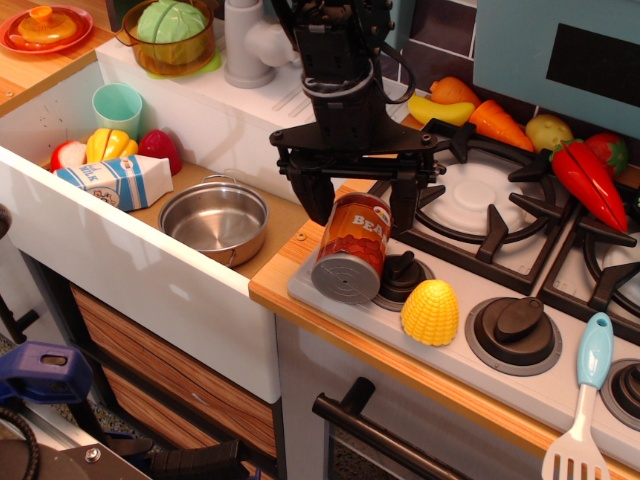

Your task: Put can in pot

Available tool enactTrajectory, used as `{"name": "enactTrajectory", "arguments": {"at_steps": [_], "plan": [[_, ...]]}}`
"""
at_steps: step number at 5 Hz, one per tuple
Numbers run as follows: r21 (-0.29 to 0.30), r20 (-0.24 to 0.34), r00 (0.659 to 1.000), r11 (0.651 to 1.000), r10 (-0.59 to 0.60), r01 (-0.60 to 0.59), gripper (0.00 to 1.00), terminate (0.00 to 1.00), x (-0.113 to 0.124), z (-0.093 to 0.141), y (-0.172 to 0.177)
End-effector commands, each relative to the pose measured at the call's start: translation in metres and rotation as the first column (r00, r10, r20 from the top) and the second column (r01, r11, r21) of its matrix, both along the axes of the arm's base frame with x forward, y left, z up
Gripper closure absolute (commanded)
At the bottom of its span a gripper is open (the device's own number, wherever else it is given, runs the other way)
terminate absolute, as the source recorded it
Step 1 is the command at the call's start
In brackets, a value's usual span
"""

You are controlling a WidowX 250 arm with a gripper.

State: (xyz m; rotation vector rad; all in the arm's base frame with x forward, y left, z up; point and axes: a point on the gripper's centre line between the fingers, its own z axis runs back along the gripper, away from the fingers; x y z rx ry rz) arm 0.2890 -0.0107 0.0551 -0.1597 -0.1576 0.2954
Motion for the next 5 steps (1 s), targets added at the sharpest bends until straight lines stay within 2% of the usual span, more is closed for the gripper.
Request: {"name": "enactTrajectory", "arguments": {"at_steps": [1,4,5], "plan": [[-0.004,0.028,1.000,1.000,0.000,0.000,0.00,0.00,0.003,-0.007,0.005],[0.000,0.059,0.998,1.000,-0.002,0.002,0.00,0.00,0.001,-0.032,0.016],[0.115,0.018,0.999,0.992,-0.048,0.045,1.00,0.00,0.005,-0.014,0.041]]}}
